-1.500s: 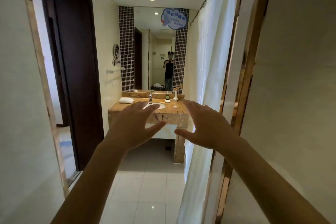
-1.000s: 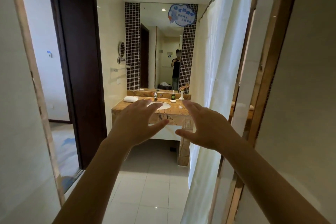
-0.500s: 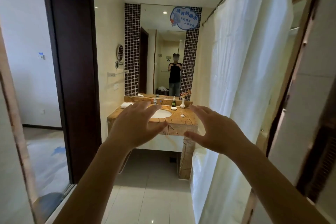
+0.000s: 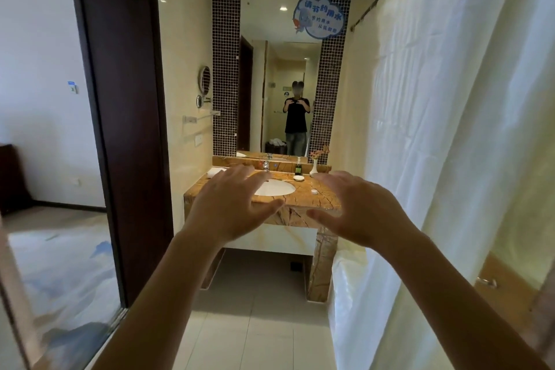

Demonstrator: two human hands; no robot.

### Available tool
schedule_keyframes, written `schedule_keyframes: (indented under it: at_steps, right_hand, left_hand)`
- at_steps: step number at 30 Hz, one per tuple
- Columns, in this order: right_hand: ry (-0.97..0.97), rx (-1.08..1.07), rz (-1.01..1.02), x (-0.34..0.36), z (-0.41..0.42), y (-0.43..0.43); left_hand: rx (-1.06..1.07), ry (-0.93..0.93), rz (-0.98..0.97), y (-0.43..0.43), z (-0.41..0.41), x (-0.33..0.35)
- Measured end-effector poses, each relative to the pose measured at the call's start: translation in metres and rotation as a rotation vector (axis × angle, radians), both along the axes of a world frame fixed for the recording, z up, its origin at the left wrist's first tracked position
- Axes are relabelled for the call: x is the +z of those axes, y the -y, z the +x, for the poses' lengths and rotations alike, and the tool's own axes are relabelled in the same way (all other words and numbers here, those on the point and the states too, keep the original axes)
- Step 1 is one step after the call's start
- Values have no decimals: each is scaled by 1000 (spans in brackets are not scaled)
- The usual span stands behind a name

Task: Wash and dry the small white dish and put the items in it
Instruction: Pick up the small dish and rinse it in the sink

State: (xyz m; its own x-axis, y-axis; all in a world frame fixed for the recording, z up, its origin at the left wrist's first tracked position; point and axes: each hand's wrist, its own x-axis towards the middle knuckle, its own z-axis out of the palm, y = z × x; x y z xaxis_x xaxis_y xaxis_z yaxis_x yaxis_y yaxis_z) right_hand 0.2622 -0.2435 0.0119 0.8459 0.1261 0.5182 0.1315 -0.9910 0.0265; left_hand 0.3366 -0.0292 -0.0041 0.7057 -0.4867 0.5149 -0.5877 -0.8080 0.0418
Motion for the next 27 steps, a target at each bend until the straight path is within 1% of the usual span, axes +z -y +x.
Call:
schedule_keyframes:
  at_steps: [6, 17, 27]
  right_hand:
    - [23, -2, 28, -6, 68, 16]
    - [-15, -7, 45, -1, 199, 41]
    - [-33, -16, 43, 4, 295, 55]
  left_hand:
    - [25, 32, 18, 14, 68, -2]
    - [33, 108, -14, 51, 205, 1]
    - [27, 115, -37, 59, 302, -3]
